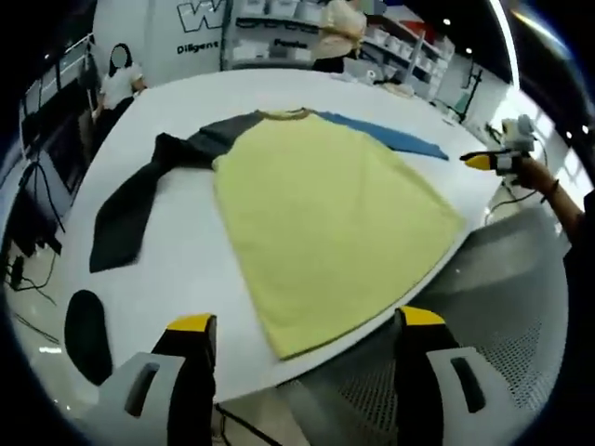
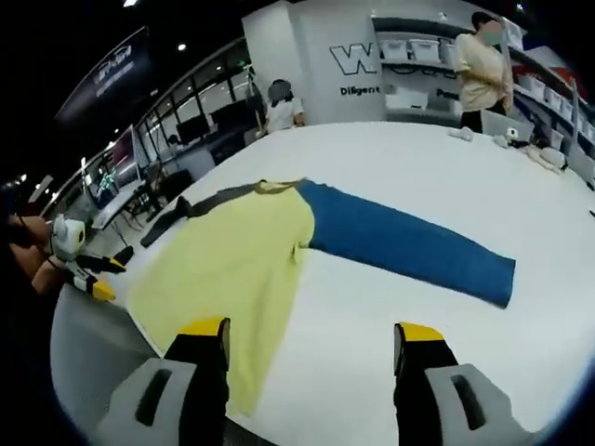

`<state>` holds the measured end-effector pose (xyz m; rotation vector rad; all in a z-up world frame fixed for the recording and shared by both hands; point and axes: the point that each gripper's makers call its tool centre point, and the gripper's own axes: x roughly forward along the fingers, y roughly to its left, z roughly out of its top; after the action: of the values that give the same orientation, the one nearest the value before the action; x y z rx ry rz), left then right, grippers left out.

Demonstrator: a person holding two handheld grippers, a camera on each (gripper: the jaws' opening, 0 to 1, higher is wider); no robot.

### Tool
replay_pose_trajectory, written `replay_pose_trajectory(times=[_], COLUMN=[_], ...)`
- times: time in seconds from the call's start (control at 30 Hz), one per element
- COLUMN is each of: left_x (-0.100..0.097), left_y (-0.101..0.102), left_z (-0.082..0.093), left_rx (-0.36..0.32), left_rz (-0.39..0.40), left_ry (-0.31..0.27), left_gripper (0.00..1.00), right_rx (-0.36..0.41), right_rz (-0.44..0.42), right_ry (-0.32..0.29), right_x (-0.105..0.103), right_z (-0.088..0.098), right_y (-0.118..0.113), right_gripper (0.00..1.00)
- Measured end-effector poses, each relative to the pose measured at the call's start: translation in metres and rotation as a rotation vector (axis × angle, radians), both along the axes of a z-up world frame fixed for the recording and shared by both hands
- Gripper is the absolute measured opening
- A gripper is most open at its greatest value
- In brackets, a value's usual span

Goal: Fold the garment on the visible template until the final outline fits inside the template.

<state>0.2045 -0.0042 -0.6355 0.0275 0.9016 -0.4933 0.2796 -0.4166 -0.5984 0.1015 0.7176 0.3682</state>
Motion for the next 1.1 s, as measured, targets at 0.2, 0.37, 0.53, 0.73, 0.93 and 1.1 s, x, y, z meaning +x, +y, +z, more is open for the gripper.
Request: replay_pose_trajectory(times=[0.2,0.37,0.53,0.73,0.93,1.1], left_x=[0.003,0.006,0.01,0.012,0.012,0.014], left_y=[0.001,-0.006,-0.008,-0.007,-0.006,-0.005], left_z=[-0.001,0.004,0.007,0.012,0.009,0.007], left_rx=[0.021,-0.023,-0.005,0.005,0.014,0.018], left_rz=[0.009,0.012,0.007,0.009,0.034,0.041], left_ry=[-0.022,-0.048,-0.086,-0.119,-0.114,-0.118], left_gripper=[0.99,0.99,0.99,0.99,0.99,0.95], right_rx=[0.009,-0.006,-0.075,-0.07,-0.047,-0.091], right_rz=[-0.092,-0.172,-0.277,-0.37,-0.426,-0.462], right_ry=[-0.008,-0.032,-0.039,-0.012,0.004,0.025], right_x=[0.022,0.039,0.054,0.062,0.074,0.082], right_z=[-0.001,-0.003,-0.021,-0.039,-0.051,-0.059], right_y=[-0.034,-0.065,-0.107,-0.136,-0.148,-0.16], right_gripper=[0.77,0.79,0.86,0.81,0.75,0.62])
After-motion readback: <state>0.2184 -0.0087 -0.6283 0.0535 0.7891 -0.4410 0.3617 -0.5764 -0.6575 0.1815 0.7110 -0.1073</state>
